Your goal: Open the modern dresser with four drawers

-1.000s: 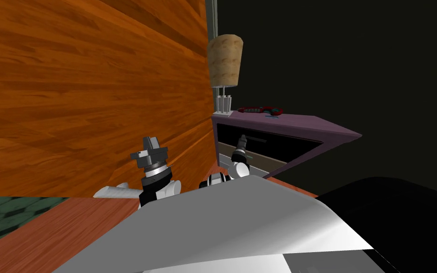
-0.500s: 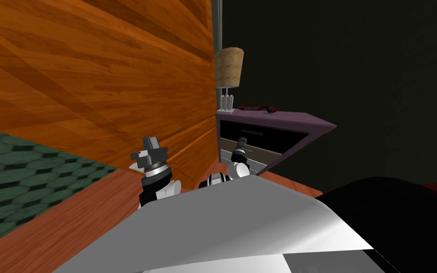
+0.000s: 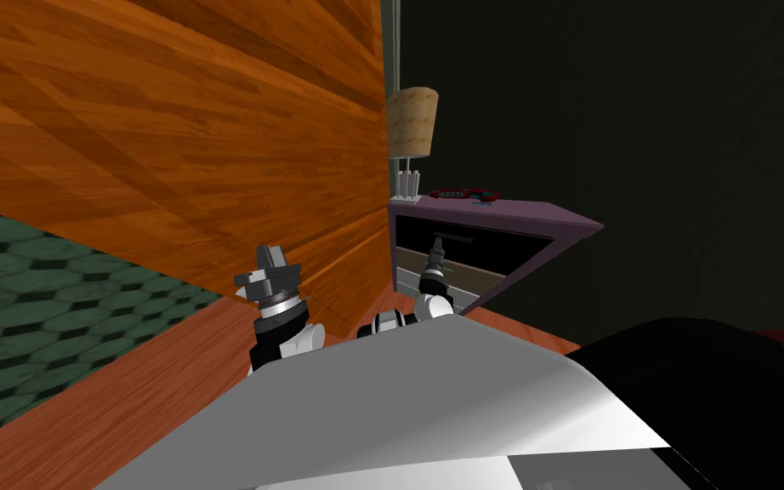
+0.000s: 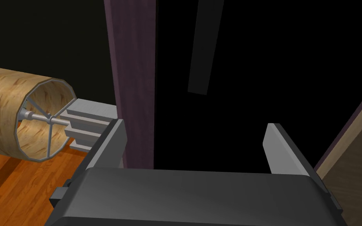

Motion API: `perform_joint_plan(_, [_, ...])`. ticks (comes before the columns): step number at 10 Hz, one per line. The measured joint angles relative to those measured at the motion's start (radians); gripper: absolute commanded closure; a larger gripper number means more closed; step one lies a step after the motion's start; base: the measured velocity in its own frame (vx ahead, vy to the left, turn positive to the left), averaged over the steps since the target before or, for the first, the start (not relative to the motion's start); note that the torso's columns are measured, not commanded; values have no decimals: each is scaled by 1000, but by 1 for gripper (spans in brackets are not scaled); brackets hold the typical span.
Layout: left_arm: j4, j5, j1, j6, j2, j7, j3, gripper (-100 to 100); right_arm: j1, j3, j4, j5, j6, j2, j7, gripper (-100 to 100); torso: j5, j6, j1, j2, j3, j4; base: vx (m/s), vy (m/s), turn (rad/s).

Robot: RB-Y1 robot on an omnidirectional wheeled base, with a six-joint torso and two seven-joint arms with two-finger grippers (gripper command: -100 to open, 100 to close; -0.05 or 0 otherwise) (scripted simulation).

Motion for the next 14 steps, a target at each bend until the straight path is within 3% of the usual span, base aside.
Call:
perform_joint_plan(5, [0, 0, 0, 0, 0, 0, 0, 0, 11, 6, -53, -56, -32, -94, 39, -100, 0, 0, -1, -1, -1, 0, 47, -26, 56])
perform_joint_plan(14, [0, 0, 0, 0, 0, 0, 0, 0, 42, 27, -209, -210, -123, -79, 133, -100, 0, 0, 0, 0, 0, 0, 55, -33, 56])
